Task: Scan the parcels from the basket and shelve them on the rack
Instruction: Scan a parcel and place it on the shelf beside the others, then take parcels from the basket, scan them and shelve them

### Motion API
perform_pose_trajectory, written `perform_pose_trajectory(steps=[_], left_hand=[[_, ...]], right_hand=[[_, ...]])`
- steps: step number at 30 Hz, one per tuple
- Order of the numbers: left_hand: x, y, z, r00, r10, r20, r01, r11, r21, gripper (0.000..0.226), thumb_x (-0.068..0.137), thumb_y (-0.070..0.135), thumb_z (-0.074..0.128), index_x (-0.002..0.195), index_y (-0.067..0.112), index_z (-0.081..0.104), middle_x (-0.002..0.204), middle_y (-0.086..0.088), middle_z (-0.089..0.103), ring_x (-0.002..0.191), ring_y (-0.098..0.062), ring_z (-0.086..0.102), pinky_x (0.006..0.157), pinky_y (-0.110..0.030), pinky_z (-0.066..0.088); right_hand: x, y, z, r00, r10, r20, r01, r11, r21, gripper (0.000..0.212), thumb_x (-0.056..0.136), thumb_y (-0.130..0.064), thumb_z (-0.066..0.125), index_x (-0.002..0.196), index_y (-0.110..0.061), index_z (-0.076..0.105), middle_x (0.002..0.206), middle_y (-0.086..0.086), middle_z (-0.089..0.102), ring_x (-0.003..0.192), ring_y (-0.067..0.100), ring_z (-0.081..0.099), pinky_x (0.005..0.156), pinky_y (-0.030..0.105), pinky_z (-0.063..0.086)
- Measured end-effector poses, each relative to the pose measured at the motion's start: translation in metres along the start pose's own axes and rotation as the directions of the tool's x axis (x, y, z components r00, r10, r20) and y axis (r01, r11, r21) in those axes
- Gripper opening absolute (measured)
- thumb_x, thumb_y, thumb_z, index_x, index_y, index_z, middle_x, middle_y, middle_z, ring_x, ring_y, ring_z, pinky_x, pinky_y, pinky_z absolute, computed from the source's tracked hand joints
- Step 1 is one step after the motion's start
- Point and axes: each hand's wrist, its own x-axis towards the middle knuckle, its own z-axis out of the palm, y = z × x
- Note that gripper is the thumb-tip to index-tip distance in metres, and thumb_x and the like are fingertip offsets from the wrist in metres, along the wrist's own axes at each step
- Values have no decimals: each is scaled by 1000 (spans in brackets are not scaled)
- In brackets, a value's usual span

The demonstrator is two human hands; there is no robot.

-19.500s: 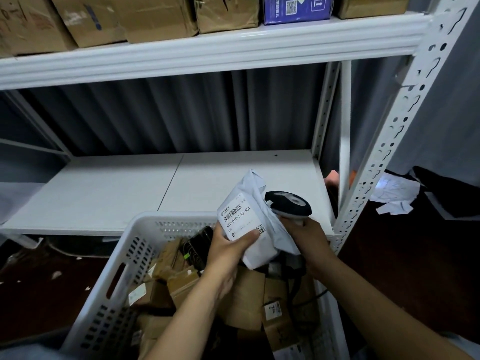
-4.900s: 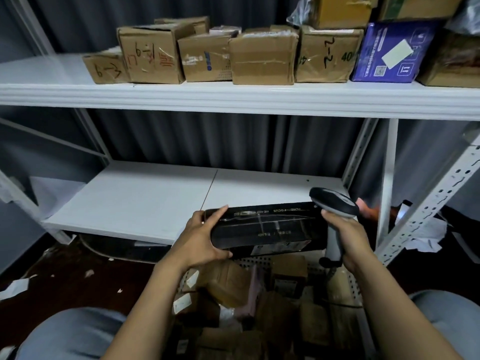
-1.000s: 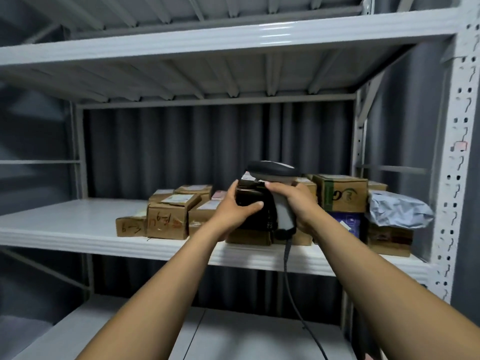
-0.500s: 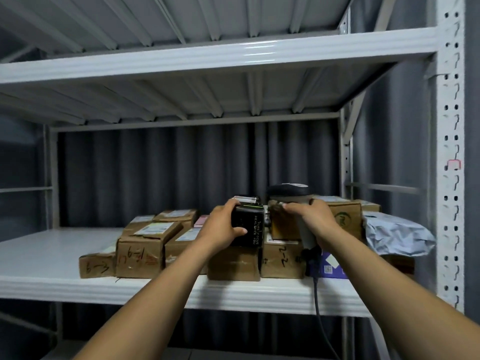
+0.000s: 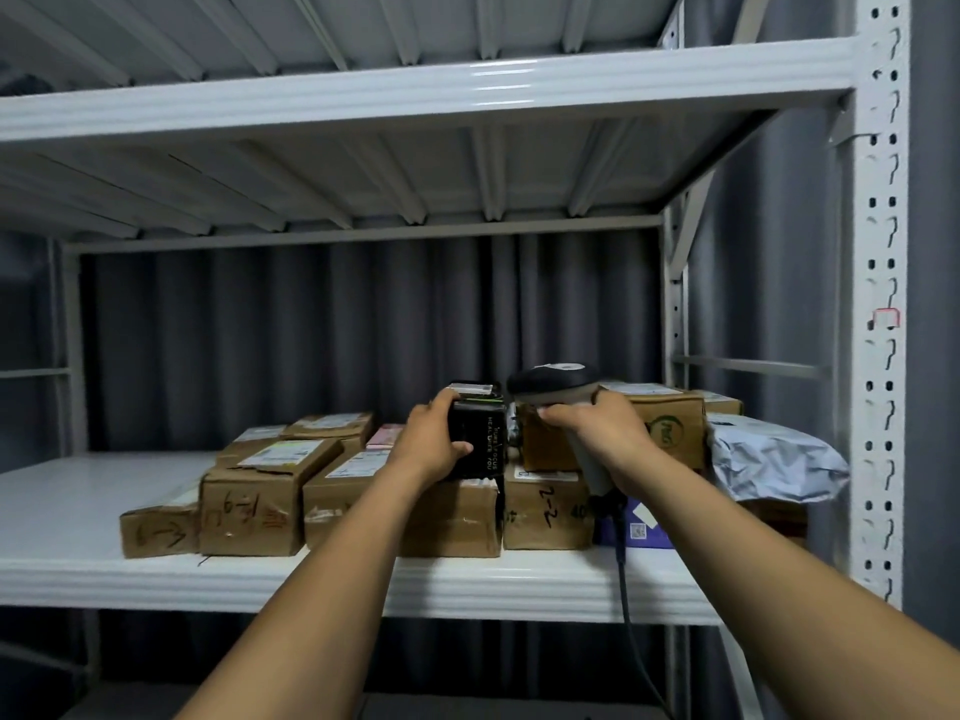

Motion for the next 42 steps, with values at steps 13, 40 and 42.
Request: perform_pose_trajectory(steps=[13,40,42], left_hand=[[-106,-39,-6,987,146,-71,-142,988,60,66,80,32,74,139,18,47,140,-12,46,131,-30,41,111,-38,32],[-439,-307,255,536,-501,679,327,865,380,50,92,48,51,130,14,47,126,-15,56,116,-32,49,95,-36,44],[-450,-319,272,514,-508,691,344,860,377,48,93,46,52,128,13,48,125,-18,55,116,-35,49,95,-38,45]], right_hand=[[-102,12,20,981,135,141,-139,990,19,12,86,-17,70,78,-11,63,66,7,64,44,19,59,45,25,49],[-315,273,150,638,609,471,-310,763,-567,22,84,-30,70,79,-10,61,70,0,60,70,16,56,57,25,41],[-324,286,156,626,632,458,-308,739,-599,27,84,-31,71,93,-5,67,77,3,62,66,10,53,52,20,38]])
